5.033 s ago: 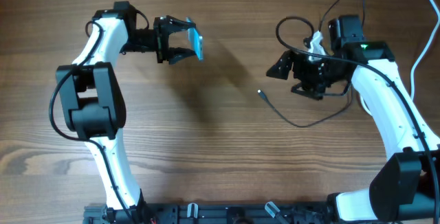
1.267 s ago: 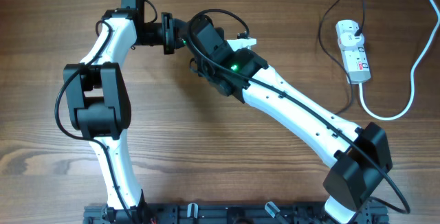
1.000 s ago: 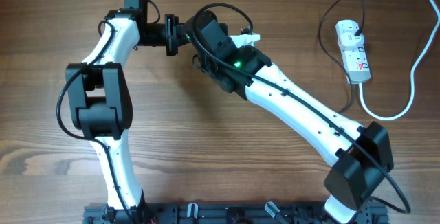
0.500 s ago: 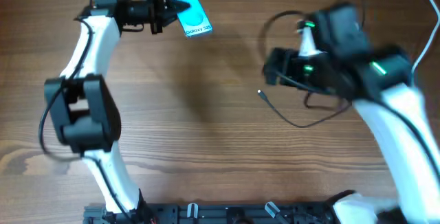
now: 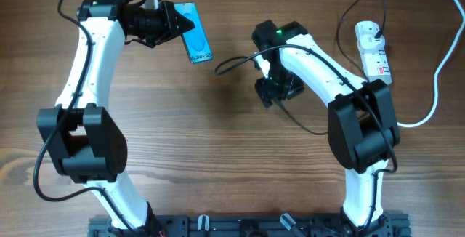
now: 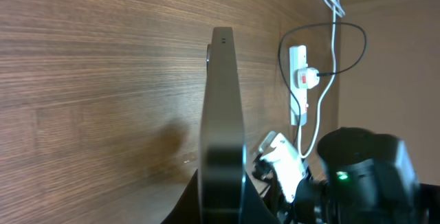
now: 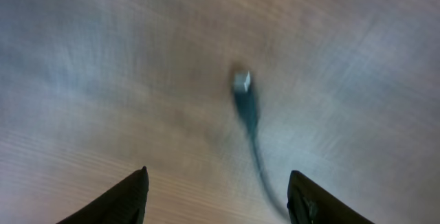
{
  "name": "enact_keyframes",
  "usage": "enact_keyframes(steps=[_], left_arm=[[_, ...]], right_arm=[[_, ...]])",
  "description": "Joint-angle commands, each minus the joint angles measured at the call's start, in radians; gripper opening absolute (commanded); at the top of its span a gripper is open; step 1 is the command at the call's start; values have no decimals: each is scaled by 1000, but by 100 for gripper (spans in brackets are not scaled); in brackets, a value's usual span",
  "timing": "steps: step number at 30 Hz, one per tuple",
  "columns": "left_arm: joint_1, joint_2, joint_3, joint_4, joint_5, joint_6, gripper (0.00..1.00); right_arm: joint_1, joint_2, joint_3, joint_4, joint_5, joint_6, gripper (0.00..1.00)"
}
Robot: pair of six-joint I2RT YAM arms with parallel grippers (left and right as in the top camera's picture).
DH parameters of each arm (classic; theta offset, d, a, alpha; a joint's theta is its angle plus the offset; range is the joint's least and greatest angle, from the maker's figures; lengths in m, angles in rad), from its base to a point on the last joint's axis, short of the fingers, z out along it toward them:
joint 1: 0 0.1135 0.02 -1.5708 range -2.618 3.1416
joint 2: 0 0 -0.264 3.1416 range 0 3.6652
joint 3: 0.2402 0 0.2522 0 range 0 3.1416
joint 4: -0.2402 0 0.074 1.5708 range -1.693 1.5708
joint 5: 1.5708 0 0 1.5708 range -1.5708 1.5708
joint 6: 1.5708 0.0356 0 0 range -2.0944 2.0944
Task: Plug charger to phone and switch on socket
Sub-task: 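Move the right gripper to the black cable's USB-C end and grasp it, then lift the cable end with the right gripper toward the phone's bottom port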
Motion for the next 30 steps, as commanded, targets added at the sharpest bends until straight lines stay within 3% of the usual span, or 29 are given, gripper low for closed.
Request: enact_keyframes(steps=[1,4,10,11,13,18,20,25,29,30], left_arm=[[19,-3,1,-2,13,49,4],[35,-3,1,-2,13,49,4],[51,-3,1,-1,13,49,4],[51,-3,1,0,13,49,4],[51,-3,1,0,13,49,4],[51,-3,1,-9,13,49,4],[51,-3,1,-9,13,49,4],[51,-3,1,-10,13,49,4],[51,-3,1,-9,13,49,4],[51,-3,1,-8,13,49,4]], right_arm=[[-1,10,-11,59,66,-55,66],[0,10,-114,131,142,-40,66],[4,10,-239,248,116,-40,60],[11,10,-239,255,116,-40,56],[38,10,-239,269,130,-39,31],[63,10,-239,290,185,-20,31],[63,10,-239,299,184,-20,21],[61,10,-240,325,161,-51,21],[61,10,-239,326,66,-43,4],[61,10,-238,326,37,-43,5]])
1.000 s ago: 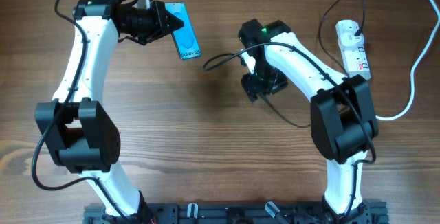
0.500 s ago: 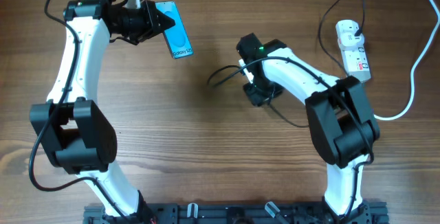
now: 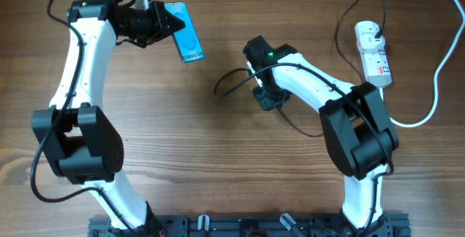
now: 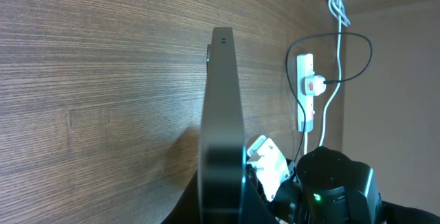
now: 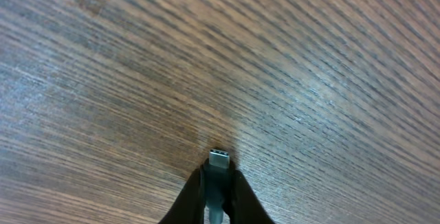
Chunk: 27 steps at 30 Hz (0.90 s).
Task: Plug charger to phone and switch on socket
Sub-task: 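Lift the cable end with the right gripper toward the phone's bottom port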
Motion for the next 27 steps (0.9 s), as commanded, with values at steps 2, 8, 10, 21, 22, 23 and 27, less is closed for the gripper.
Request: enact_keyframes(steps=[2,8,10,21,22,23,27], left_arm=[[4,-3,1,3,17,20,4],[4,-3,1,3,17,20,4],[4,-3,1,3,18,20,4],[4,-3,1,3,17,20,4],[4,-3,1,3,17,20,4],[4,-3,1,3,18,20,4],[8,-3,2,87,227,20,4]], right_arm=[[2,37,-27,3,-109,5,11],[2,37,17,-116,-109,9,43],[2,38,5,-143,-109,30,43],[-4,38,-21,-54,-63,34,4],[-4,38,-21,-44,-72,42,4],[-4,38,-20,-32,-77,58,4],[-5,19,26,-38,-209,55,4]])
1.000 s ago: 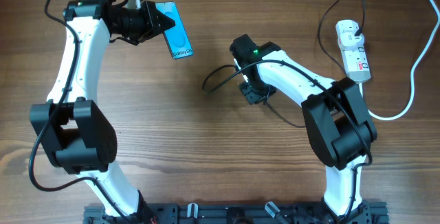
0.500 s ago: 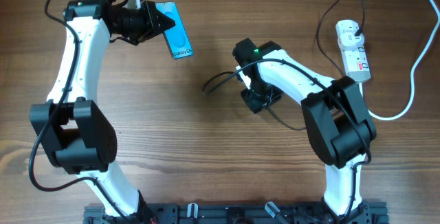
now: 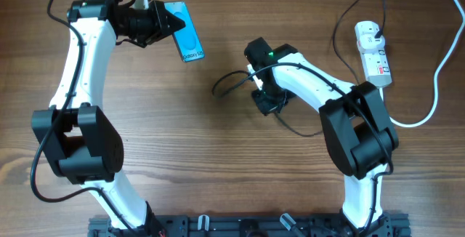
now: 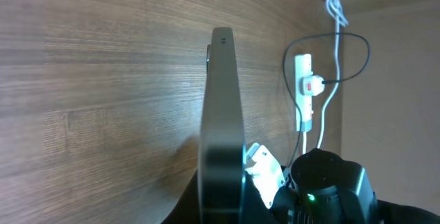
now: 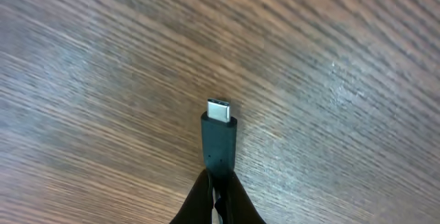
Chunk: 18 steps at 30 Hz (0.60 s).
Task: Plug charger to phone and switch on socket
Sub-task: 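Lift the cable end with the right gripper toward the phone's bottom port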
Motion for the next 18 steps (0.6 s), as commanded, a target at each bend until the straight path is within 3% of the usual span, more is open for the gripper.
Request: enact_keyframes(steps=[1,2,9,14,18], left_arm=[[14,-3,3,127,309,19,4],[27,-3,3,218,427,-13,4],[60,-3,3,527,684,-237,4],[37,-3,3,539,736,-278,4],[19,-3,3,575,739,-358,4]], right_arm=[[-2,-4,41,-2,-130,16,4],[-8,-42,63,-20,-182,15,4],[-68,-402,74,-5,-611,-51,4],[-50,-508,74,115,-632,110,4],[-14,-505,74,166,-514,211,4]])
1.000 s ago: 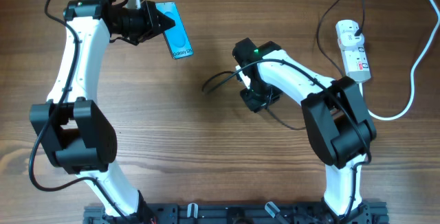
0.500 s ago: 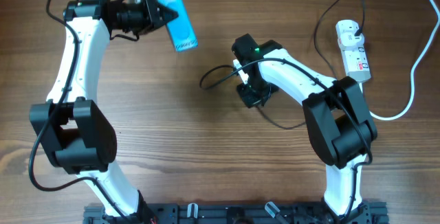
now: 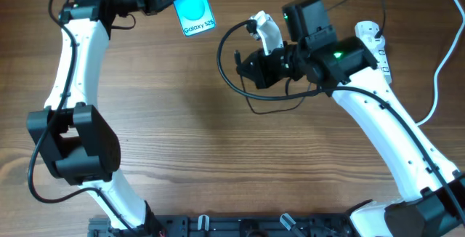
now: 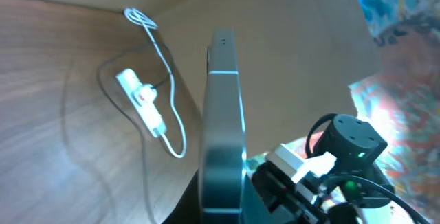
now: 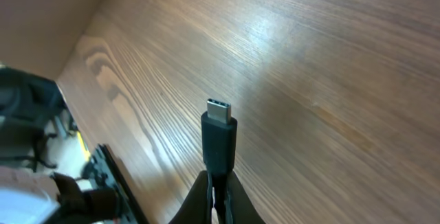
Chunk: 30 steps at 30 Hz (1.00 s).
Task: Plug charger to phone and switch on socket
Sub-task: 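Lift the cable end with the right gripper toward the phone's bottom port, then push the USB-C plug up into the phone port held by left gripper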
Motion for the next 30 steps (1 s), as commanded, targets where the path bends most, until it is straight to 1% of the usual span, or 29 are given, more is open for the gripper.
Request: enact_keyframes(steps=[1,3,5,6,8,11,12,14,15,17,20,22,30], left_arm=[[-24,-3,10,32,61,-79,4],[-40,-3,10,32,60,-67,4],[-56,-3,10,32,56,-58,4],[-66,-3,10,32,56,-36,4],[-92,-3,10,32,51,3,4],[-135,-3,10,29,-21,34,4],[-148,-3,10,24,-36,61,4],[-174,-3,10,24,-71,74,4],[-179,-3,10,18,-92,98,4],[-179,-3,10,-18,-136,124,4],[-178,-3,10,-108,-180,220,4],[-178,-3,10,-132,-180,227,4],[-180,-3,10,-130,-135,225,4]], right_arm=[[42,4,3,34,99,108,4],[87,4,3,42,235,149,4],[121,4,3,40,320,177,4],[131,4,3,39,343,192,4],[138,4,3,39,355,194,4],[138,4,3,24,355,209,4],[138,4,3,18,361,214,4],[138,4,3,2,399,213,4],[138,4,3,-5,404,213,4],[138,4,3,-16,404,213,4],[138,4,3,-18,421,212,4],[138,4,3,-16,438,213,4],[138,6,3,-13,434,216,4]])
